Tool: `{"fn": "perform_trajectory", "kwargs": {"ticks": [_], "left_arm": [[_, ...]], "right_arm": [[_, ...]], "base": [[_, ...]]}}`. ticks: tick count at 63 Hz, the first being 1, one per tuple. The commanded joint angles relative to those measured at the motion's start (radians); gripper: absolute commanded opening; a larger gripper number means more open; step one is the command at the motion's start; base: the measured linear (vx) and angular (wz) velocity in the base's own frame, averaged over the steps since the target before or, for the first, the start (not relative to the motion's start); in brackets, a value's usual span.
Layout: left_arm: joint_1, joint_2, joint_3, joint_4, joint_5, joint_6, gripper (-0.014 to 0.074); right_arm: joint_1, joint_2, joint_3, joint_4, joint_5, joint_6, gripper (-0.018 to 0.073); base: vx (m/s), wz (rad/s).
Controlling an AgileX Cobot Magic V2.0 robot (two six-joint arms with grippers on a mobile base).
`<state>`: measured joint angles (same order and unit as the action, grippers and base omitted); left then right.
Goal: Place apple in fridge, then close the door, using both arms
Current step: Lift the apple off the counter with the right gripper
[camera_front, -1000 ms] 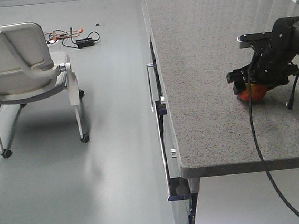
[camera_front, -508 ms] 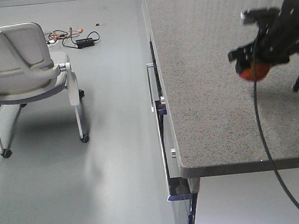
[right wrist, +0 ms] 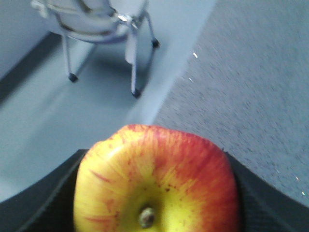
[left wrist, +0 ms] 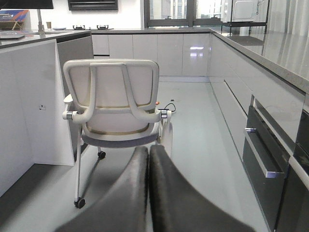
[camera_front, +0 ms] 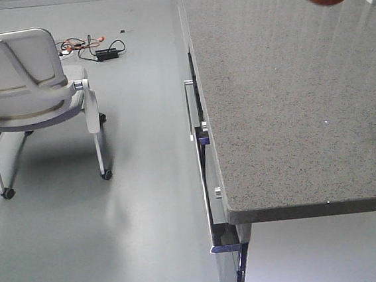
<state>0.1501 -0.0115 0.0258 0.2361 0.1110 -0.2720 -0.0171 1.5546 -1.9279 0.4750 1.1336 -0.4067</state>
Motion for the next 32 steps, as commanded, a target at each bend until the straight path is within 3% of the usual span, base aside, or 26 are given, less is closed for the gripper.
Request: {"fn": "perform_trajectory", "kwargs": {"ticks": [1,11,32], "left_arm": [[0.000,-0.014,0.029,-0.003,-0.075,-0.006,-0.0008],[0.000,-0.014,0.029,-0.003,-0.075,-0.006,-0.0008],[0.000,-0.014,0.029,-0.003,-0.075,-0.006,-0.0008]], "right_arm": [[-0.001,-0.155,0.066,0.100,-0.051,-0.062,0.0003],[-0.001,-0.383,0.295,0.151,-0.058,-0.097,0.0003],[-0.002,-0.889,0.819,0.158,-0.187,-0.146,0.0003]], "base": [[0.00,0.00],[0.00,0.00],[0.00,0.00]]}}
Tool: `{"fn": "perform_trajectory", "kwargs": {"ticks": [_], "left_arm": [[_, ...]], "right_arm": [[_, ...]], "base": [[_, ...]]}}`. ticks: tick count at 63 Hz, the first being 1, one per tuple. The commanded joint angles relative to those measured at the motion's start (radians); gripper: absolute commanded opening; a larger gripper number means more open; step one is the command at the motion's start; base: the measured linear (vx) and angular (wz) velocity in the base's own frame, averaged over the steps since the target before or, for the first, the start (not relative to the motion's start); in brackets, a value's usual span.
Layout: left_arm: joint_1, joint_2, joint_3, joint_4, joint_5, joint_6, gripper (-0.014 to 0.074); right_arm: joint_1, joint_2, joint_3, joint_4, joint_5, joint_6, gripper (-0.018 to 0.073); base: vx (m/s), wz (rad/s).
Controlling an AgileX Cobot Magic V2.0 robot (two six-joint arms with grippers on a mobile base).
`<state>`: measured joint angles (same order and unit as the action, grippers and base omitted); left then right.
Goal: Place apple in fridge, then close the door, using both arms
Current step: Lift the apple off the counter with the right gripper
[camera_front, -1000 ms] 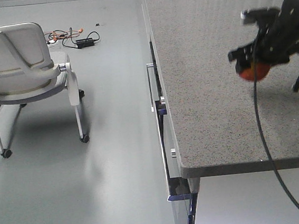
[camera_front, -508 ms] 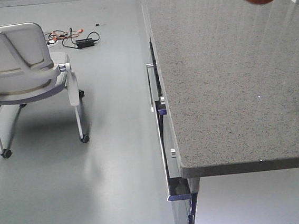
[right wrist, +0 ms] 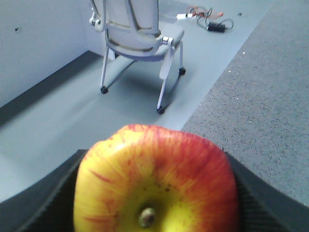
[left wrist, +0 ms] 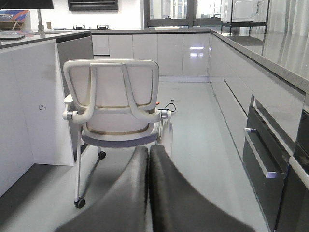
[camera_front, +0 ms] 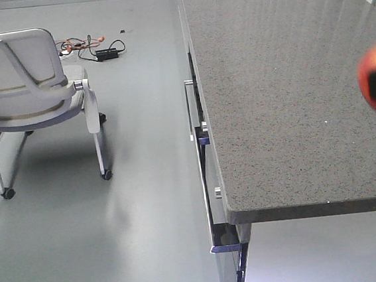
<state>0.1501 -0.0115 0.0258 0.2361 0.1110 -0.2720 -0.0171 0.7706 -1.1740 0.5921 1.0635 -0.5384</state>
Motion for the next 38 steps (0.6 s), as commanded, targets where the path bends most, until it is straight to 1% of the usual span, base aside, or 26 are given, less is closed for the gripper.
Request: {"fn": "perform_trajectory", "kwargs": {"ticks": [1,7,16,38], "left_arm": [[0.000,-0.014,0.029,-0.003,-0.075,-0.006,-0.0008],[0.000,-0.014,0.029,-0.003,-0.075,-0.006,-0.0008],[0.000,-0.014,0.029,-0.003,-0.075,-0.006,-0.0008],[0.000,-0.014,0.029,-0.003,-0.075,-0.006,-0.0008]], "right_arm": [[-0.002,-0.129,0.077,0.041,-0.122,-0.014,0.0003],[-0.002,-0.212,0.141,0.041,-0.138,-0.014,0.0003],[-0.002,-0.270,0.163,0.045,-0.137,-0.013,0.0003],[-0.002,-0.281,0.163,0.045,-0.134,-0.013,0.0003]], "base": [[0.00,0.00],[0.00,0.00],[0.00,0.00],[0.00,0.00]]}}
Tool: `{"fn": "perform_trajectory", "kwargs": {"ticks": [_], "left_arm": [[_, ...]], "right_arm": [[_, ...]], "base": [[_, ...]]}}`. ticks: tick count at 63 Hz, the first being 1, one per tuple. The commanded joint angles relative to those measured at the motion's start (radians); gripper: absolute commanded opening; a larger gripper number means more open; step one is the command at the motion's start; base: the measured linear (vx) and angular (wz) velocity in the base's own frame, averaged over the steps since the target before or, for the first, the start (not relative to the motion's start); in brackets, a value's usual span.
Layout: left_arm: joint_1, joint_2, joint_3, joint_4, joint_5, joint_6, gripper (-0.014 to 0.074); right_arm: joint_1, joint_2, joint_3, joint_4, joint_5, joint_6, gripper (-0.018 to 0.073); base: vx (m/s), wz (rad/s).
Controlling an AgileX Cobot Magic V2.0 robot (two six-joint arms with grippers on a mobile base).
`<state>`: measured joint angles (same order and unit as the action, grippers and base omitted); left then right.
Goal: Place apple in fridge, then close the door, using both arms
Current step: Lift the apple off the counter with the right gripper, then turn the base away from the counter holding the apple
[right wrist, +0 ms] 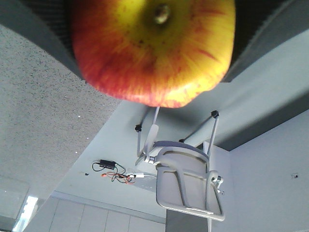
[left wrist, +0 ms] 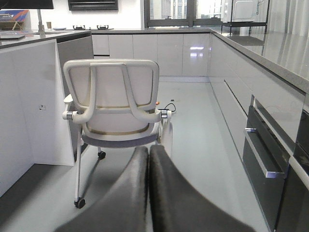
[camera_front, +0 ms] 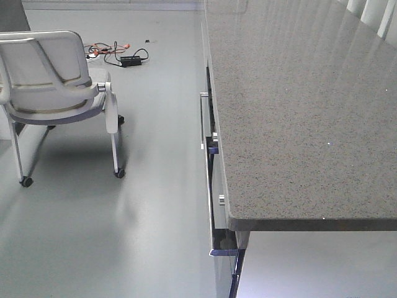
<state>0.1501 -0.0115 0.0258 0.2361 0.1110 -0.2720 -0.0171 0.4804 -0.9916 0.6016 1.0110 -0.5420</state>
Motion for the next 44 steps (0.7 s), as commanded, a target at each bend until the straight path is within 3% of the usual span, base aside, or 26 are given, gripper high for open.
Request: {"fn": "perform_trajectory", "kwargs": {"ticks": [1,44], "left_arm": [[0.000,-0.014,0.029,-0.003,-0.075,-0.006,-0.0008],[0.000,-0.014,0.029,-0.003,-0.075,-0.006,-0.0008]], "right_arm": [[-0.002,0.009,-0.020,0.035,-0.081,-0.010,0.0003],[-0.002,0.009,-0.020,0.035,-0.081,-0.010,0.0003]], "base": [[0.00,0.00],[0.00,0.00]]}}
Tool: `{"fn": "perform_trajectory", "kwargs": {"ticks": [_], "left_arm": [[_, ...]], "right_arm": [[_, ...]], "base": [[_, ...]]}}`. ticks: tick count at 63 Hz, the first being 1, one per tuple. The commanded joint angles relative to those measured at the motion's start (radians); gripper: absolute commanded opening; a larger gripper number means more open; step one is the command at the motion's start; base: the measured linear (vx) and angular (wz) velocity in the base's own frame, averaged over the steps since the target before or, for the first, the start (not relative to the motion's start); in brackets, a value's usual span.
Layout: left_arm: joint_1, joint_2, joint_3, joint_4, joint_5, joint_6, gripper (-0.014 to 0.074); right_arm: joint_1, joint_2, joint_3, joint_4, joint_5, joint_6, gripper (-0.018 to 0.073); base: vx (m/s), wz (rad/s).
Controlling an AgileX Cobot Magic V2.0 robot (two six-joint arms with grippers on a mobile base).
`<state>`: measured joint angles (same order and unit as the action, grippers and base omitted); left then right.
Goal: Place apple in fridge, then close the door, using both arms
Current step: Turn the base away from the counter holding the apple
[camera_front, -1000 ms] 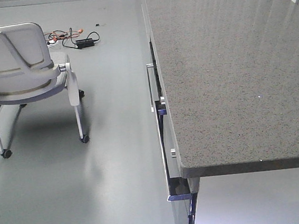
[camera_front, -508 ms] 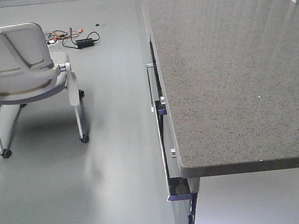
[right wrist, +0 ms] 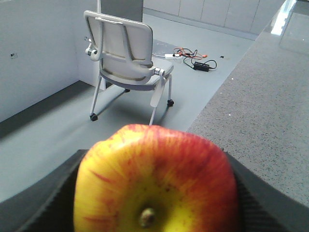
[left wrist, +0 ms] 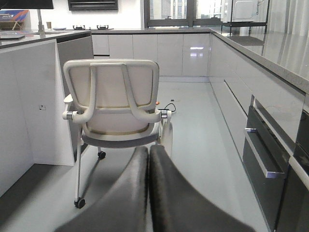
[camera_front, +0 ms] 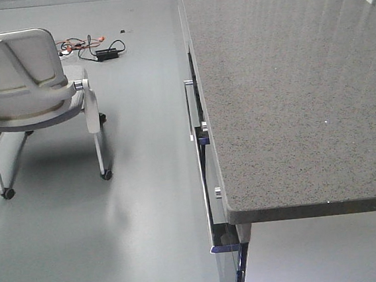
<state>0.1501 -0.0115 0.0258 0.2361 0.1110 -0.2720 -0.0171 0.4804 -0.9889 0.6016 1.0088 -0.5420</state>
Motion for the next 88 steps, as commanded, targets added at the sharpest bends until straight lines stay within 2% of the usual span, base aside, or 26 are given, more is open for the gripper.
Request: {"fn": "perform_trajectory", "kwargs": {"ticks": [1,57,80,88], "left_arm": [[0.000,-0.014,0.029,-0.003,-0.075,-0.006,-0.0008],[0.000,-0.014,0.029,-0.003,-0.075,-0.006,-0.0008],[0.000,-0.014,0.029,-0.003,-0.075,-0.006,-0.0008],[0.000,-0.014,0.029,-0.003,-0.075,-0.006,-0.0008]], "right_arm": [[-0.002,0.009,-0.022,0.035,-0.079,-0.010,0.0003],[-0.002,0.010,-0.022,0.035,-0.079,-0.010,0.0003],[-0.002,0.009,-0.022,0.035,-0.079,-0.010,0.0003],[0.030,0.004,-0.022,0.038,-0.078,-0.010,0.0003]], "base": [[0.00,0.00],[-0.02,0.07],[-0.03,0.34],[-0.03,0.51]]}}
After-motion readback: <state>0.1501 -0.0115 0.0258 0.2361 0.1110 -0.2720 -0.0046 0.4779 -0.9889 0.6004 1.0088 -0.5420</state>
